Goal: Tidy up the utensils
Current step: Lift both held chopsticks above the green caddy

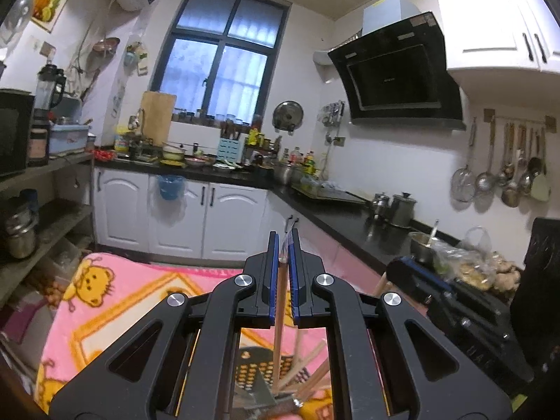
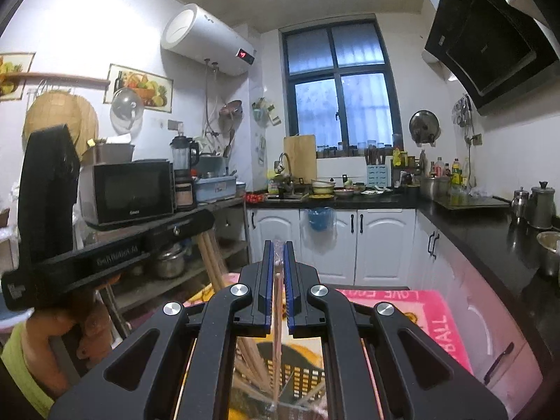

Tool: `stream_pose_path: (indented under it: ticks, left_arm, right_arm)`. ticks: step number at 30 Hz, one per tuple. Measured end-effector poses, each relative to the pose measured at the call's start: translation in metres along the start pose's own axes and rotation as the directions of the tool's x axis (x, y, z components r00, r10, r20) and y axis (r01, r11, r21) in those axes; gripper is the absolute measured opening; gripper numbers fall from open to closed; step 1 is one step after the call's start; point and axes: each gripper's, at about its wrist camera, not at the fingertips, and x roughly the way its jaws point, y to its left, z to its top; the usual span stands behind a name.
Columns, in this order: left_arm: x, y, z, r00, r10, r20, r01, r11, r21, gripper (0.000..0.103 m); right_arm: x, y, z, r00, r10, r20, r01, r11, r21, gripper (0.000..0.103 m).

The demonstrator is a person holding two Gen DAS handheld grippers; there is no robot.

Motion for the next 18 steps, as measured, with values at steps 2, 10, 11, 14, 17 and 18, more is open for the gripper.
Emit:
stream_pose_path:
  ticks: [2,10,11,14,17,18]
  left_arm:
    - [0.009,0.002,-0.004,1.000,0.019,-0.010,-0.019,1.000,0.004,0.003]
    - [0.032,0.006,-0.030,0.998,0.046,-0.035,-0.046,0.999,0.008,0.003]
    - [0.034,0.005,-0.034,0.998,0.051,-0.039,-0.050,0.999,0.015,0.003]
    - [0.042,0.005,-0.043,0.997,0.046,-0.064,-0.045,0.999,0.018,0.003]
    - [0.051,0.007,-0.053,0.994,0.047,-0.096,-0.045,0.999,0.022,0.003]
    - [0.054,0.008,-0.057,0.993,0.047,-0.111,-0.044,0.999,0.022,0.003]
  right_arm:
    - [0.010,-0.004,-0.001,1.000,-0.004,-0.002,0.004,1.000,-0.001,0.006]
    - [0.045,-0.013,-0.029,0.998,-0.038,-0.055,0.039,0.999,0.009,0.006]
    - [0.049,-0.014,-0.033,0.997,-0.040,-0.063,0.041,0.999,0.011,0.006]
    - [0.058,-0.015,-0.047,0.995,-0.044,-0.084,0.045,0.999,0.012,0.006]
    - [0.064,-0.017,-0.060,0.993,-0.049,-0.109,0.052,0.999,0.018,0.006]
    - [0.065,-0.017,-0.063,0.992,-0.050,-0.118,0.053,0.998,0.022,0.006]
